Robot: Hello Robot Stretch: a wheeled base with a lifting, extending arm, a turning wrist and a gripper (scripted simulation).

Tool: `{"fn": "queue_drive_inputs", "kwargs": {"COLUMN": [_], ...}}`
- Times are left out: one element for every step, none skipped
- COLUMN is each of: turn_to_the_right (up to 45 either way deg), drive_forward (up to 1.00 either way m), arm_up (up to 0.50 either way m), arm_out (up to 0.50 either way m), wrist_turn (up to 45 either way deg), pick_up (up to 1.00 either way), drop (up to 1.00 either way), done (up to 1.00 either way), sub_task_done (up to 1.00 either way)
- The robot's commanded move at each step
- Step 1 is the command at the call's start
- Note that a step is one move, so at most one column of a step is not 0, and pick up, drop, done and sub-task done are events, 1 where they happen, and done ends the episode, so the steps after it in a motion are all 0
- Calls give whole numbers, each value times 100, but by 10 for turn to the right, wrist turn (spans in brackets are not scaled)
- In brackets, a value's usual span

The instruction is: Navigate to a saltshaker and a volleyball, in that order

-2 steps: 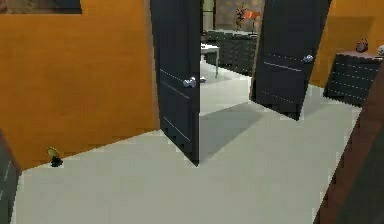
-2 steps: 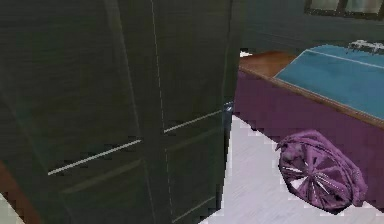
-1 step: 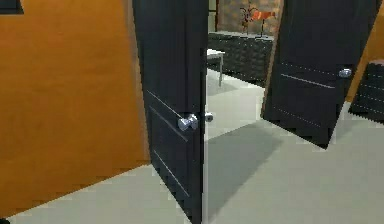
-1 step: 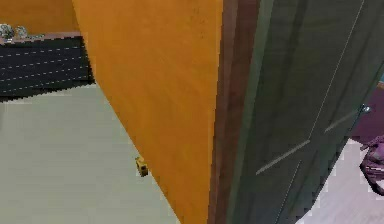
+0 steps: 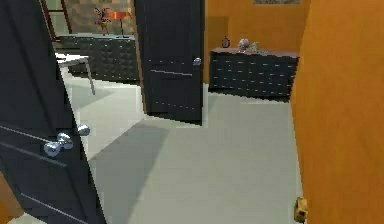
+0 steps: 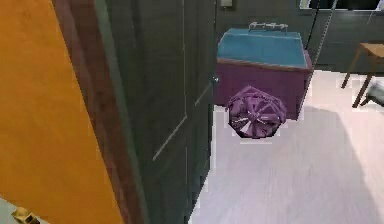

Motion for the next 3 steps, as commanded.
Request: {"fn": "queue_drive_inputs", "kwargs": {"turn_to_the_right": [0, 120, 0], "drive_forward": [100, 0, 20], "arm_up": [0, 0, 0], "arm_out": [0, 0, 0], "wrist_turn": [0, 0, 0], "pick_up": [0, 0, 0], "drop": [0, 0, 0], "done": [0, 0, 0], "sub_task_done": [0, 0, 0]}}
